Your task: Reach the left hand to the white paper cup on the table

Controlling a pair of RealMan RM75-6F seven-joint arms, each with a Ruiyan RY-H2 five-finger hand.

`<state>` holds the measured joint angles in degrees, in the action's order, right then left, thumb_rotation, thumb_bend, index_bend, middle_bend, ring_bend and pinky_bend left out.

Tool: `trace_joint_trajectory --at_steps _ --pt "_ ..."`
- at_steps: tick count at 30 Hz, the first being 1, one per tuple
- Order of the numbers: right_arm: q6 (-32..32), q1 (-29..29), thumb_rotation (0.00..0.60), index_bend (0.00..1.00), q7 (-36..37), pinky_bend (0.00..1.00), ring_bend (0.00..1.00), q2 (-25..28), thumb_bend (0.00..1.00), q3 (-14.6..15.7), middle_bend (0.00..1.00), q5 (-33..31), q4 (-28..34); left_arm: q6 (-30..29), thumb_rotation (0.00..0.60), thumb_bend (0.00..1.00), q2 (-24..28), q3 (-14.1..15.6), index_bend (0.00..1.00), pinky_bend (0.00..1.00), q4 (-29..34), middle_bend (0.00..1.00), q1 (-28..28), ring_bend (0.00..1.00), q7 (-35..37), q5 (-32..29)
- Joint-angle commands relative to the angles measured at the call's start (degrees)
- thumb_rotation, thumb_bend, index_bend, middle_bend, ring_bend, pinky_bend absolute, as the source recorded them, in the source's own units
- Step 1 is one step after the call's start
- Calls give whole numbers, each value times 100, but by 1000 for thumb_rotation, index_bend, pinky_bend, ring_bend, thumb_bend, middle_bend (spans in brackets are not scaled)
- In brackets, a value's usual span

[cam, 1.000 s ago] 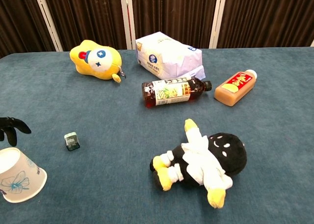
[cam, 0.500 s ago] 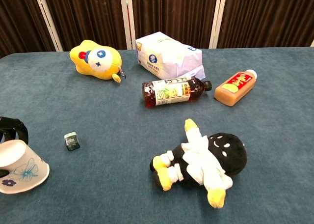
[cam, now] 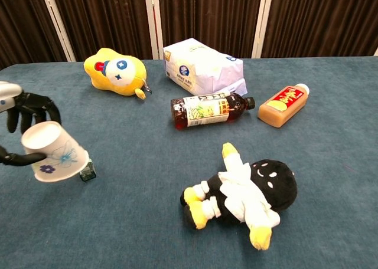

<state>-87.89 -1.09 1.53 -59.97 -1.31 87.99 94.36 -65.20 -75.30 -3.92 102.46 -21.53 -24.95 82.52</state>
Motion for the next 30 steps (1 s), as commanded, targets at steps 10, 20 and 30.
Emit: trace_joint_trajectory --at_steps 10,20,30 --pt "23 13 600 0 48 11 0 10 215 -3 0 -5 -5 280 600 274 -721 -183 353 484 -520 509 -387 464 -534 -683" --pt "38 21 600 0 51 11 0 13 216 -6 0 -14 0 363 600 126 -732 -47 84 180 -626 123 -438 137 -697 -999" --pt "34 17 600 0 39 11 0 17 215 -7 0 -23 11 -75 600 107 -219 46 0 126 -84 20 -231 57 -406 -845"
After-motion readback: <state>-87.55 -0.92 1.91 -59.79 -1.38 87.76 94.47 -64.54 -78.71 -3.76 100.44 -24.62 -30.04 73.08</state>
